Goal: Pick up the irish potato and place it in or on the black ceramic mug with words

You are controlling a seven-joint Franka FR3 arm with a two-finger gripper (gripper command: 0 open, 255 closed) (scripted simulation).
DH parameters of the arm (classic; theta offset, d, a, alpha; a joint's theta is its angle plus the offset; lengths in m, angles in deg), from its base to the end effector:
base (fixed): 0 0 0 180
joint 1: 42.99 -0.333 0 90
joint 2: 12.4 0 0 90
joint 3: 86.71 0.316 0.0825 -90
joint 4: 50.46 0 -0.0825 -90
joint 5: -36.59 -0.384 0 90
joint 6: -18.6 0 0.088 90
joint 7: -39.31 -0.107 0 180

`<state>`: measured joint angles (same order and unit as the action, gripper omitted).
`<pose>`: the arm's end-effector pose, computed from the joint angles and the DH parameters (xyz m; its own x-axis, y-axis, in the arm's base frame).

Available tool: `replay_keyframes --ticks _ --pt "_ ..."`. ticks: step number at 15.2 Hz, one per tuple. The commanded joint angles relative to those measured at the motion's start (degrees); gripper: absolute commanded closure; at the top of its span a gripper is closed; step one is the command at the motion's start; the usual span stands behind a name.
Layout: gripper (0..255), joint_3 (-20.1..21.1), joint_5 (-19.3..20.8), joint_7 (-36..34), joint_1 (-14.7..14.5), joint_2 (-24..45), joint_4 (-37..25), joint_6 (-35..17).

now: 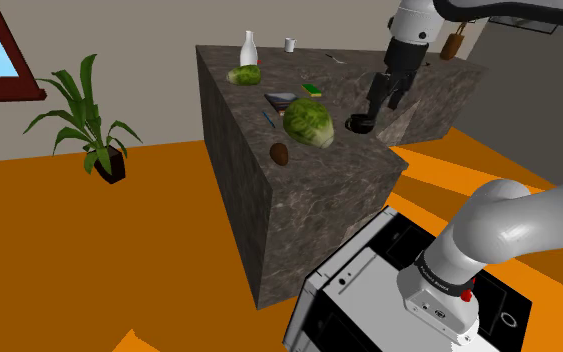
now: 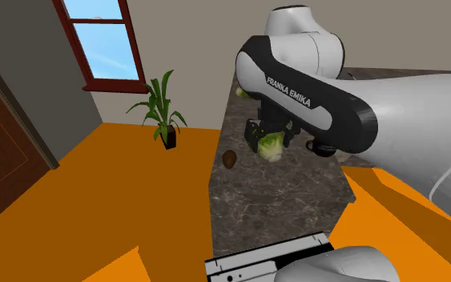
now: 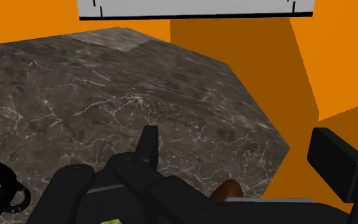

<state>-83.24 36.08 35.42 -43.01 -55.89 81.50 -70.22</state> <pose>0.3121 0.0261 0.6047 0.9997 -0.0231 0.0074 -0.0234 -0.9992 0.0323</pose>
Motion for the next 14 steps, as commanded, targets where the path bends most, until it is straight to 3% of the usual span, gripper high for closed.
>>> replay_keyframes --ticks 1,8,14 --pt "0 0.0 0.0 0.0 0.0 0.0 0.0 0.0" --pt "0 4.1 -0.6 -6.5 0.7 6.2 6.8 -16.8" --pt "0 7.9 0.5 -12.8 2.2 15.3 8.8 -31.1"
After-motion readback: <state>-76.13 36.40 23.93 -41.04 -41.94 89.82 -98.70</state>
